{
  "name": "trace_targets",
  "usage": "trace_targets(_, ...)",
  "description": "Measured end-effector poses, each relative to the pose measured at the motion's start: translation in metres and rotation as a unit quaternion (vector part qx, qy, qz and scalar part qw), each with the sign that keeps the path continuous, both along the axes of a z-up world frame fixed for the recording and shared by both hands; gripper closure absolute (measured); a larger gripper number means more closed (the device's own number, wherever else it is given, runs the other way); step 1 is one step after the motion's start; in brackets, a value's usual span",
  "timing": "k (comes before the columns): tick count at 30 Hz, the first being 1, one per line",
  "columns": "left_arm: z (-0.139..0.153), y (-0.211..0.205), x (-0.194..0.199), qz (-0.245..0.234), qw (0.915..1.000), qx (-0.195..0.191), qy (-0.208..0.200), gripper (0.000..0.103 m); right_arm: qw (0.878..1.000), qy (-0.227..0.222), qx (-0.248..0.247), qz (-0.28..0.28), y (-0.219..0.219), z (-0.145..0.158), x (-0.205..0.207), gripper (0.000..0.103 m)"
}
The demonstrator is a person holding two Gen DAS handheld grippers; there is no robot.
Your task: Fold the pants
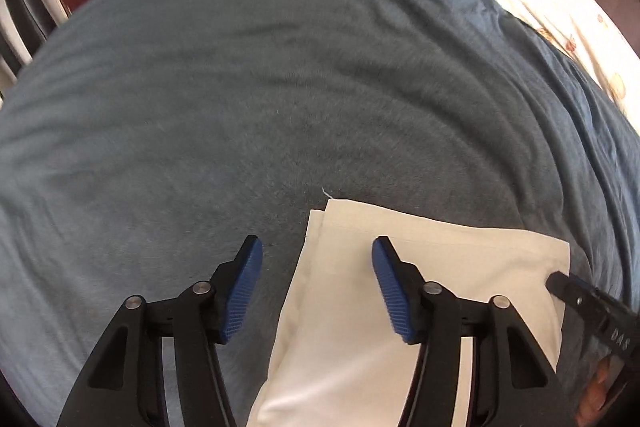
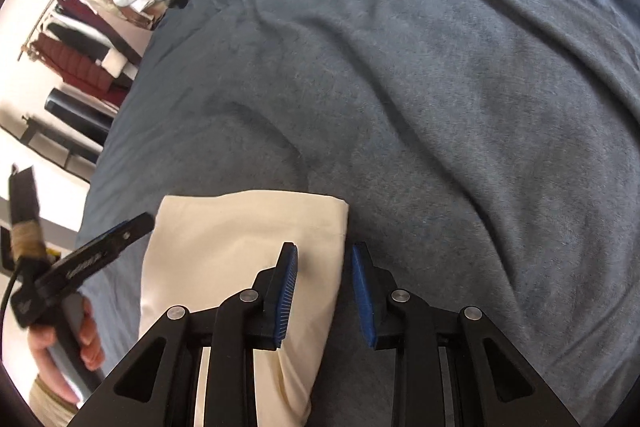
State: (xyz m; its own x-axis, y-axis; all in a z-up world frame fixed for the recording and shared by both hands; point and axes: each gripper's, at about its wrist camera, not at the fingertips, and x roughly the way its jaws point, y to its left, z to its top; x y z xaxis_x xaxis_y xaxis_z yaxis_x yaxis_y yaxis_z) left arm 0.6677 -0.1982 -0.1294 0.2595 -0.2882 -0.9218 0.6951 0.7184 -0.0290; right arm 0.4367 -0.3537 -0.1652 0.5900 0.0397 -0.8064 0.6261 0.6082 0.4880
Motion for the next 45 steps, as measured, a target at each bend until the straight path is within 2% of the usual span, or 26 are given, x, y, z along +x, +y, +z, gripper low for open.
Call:
trace_targets(3,-0.013,-0.003,0.007,-0.003,0.9997,-0.002,0.023,0.049,1.000,-0.001,-0.007,0.014,0.004,0.000,0.008,0.074)
trace_targets(14,-0.038,-0.006,0.015,-0.017,0.9986,0.023,0.044,0.051,1.000,0.013,0.014,0.015,0.000,-0.017,0.019,0.074)
trace_targets(15,-0.039,-0.007,0.015,-0.018,0.9986,0.022,0.045,0.057,1.000,0.012,0.015,0.015,0.000,-0.018,0.020,0.074)
trace_targets(16,-0.040,-0.007,0.014,-0.024,0.9982,0.016,0.053,0.068,1.000,0.011,0.015,0.017,0.000,-0.019,0.022,0.074)
trace_targets(17,-0.040,-0.009,0.013,-0.028,0.9977,0.010,0.061,0.075,1.000,0.010,0.016,0.019,-0.001,-0.020,0.023,0.074)
trace_targets(19,-0.039,-0.012,0.010,-0.033,0.9974,0.010,0.063,0.085,1.000,0.003,0.023,0.019,-0.003,-0.023,0.023,0.074)
trace_targets(22,-0.033,-0.016,0.003,-0.047,0.9976,0.014,0.048,0.088,0.999,-0.010,0.037,0.020,-0.009,-0.027,0.022,0.079)
trace_targets(25,-0.020,-0.018,-0.002,-0.052,0.9981,0.007,0.033,0.088,0.999,-0.018,0.040,0.030,-0.012,-0.025,0.021,0.089)
trace_targets(27,-0.006,-0.015,-0.008,-0.054,0.9982,-0.008,0.024,0.088,0.998,-0.026,0.035,0.038,-0.012,-0.017,0.019,0.095)
trace_targets(32,0.045,0.002,-0.029,-0.068,0.9964,-0.048,-0.012,0.088,0.996,-0.059,-0.015,0.063,-0.005,0.026,0.013,0.095)
trace_targets(37,0.079,0.017,-0.042,-0.070,0.9946,-0.063,-0.044,0.088,0.990,-0.086,-0.058,0.092,0.011,0.070,0.004,0.095)
trace_targets(39,0.092,0.026,-0.048,-0.066,0.9939,-0.069,-0.055,0.088,0.987,-0.094,-0.080,0.107,0.019,0.086,0.000,0.095)
trace_targets(42,0.110,0.054,-0.059,-0.052,0.9935,-0.077,-0.066,0.088,0.975,-0.105,-0.128,0.146,0.039,0.111,-0.010,0.095)
trace_targets(45,0.123,0.082,-0.072,-0.035,0.9932,-0.081,-0.076,0.088,0.965,-0.117,-0.154,0.178,0.060,0.133,-0.017,0.095)
